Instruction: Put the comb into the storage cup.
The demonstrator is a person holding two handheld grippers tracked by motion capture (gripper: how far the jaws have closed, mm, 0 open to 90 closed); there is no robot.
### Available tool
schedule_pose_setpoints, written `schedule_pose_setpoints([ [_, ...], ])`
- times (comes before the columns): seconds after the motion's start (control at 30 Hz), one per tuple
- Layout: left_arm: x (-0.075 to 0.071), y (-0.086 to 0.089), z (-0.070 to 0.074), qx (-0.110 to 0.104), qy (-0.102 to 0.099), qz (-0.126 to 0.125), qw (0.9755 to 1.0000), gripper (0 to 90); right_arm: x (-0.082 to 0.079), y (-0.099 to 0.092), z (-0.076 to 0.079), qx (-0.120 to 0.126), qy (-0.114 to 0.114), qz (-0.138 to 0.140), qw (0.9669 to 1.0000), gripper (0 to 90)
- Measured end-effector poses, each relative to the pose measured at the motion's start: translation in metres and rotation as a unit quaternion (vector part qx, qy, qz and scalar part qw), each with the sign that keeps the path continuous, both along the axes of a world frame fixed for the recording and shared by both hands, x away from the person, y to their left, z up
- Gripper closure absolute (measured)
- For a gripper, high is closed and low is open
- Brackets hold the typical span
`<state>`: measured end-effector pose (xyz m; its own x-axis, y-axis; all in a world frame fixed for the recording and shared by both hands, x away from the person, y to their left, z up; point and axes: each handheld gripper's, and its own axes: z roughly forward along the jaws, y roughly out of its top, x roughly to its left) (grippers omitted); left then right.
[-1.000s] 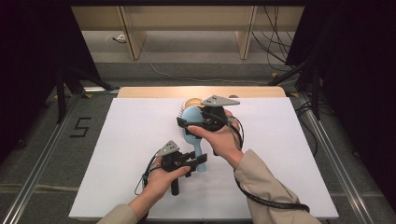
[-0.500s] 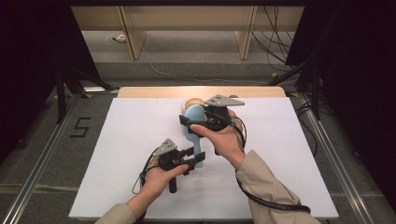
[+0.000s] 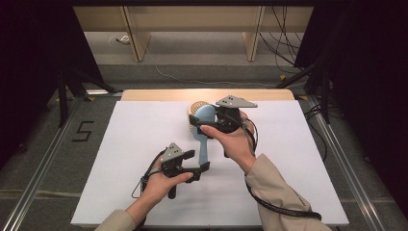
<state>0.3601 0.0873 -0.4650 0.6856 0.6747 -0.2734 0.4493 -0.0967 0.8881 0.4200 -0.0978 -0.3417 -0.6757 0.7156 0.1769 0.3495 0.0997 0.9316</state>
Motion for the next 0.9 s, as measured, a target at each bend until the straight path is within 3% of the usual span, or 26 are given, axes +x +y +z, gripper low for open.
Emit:
schedule_pose_setpoints([
  [0.37, -0.004, 0.024, 0.007, 0.054, -0.024, 0.037, 0.9975, 1.4, 0.003, -0.008, 0.003, 0.007, -0.007, -0.016, 0.9998, 21.6],
  [0.67, -0.005, 0.051, 0.010, 0.084, -0.040, 0.069, 0.9933, 0.0, 0.005, -0.014, 0.004, 0.009, -0.012, -0.028, 0.9995, 21.6],
  [0.9, -0.005, 0.065, 0.009, 0.087, -0.042, 0.084, 0.9918, 0.0, 0.007, -0.018, 0.006, 0.008, -0.014, -0.033, 0.9993, 21.6],
])
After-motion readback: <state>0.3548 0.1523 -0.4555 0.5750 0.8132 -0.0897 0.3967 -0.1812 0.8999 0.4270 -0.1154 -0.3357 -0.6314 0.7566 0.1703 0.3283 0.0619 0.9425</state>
